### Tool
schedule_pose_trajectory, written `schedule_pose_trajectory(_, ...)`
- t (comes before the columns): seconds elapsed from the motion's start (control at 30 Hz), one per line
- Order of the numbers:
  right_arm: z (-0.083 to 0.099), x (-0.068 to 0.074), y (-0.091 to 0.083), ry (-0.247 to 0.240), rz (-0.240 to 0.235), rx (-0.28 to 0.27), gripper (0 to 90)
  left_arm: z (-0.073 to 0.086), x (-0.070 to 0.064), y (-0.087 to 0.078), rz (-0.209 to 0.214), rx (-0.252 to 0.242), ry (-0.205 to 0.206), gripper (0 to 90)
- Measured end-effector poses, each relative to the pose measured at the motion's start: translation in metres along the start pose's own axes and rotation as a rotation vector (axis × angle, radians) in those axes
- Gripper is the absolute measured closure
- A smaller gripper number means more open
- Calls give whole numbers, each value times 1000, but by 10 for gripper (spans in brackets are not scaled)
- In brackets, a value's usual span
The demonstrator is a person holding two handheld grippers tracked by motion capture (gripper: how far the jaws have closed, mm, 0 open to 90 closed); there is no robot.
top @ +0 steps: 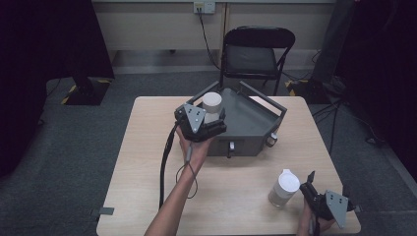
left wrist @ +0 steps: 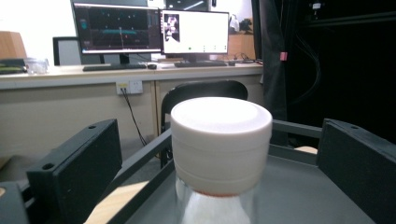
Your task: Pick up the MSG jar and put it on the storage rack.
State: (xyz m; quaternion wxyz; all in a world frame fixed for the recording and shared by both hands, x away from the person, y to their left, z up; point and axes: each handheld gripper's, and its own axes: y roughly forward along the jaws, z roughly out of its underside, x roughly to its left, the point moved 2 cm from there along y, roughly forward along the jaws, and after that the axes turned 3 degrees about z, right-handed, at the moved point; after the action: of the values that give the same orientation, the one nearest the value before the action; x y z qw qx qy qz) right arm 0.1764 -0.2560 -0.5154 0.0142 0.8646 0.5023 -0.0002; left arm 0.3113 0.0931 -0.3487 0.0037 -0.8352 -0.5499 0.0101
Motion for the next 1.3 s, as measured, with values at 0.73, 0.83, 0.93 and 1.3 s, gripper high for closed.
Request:
schedule_pose_trajectory(0.73,0,0,0,0,3,0,0,43,8,-60,-36,-51,-51,10)
schedule_pose_trajectory(0.83,0,1,0,1,3,1,0,54,12,-68,-49,-50,-65,11)
schedule_pose_trajectory(0.93,0,1,0,0,4,0,0,61,15,-75,-57,-32,-80,12)
schedule_pose_trajectory(1.3,0,1,0,0,4,1,0,105,15,-108,-150,-32,-56,11)
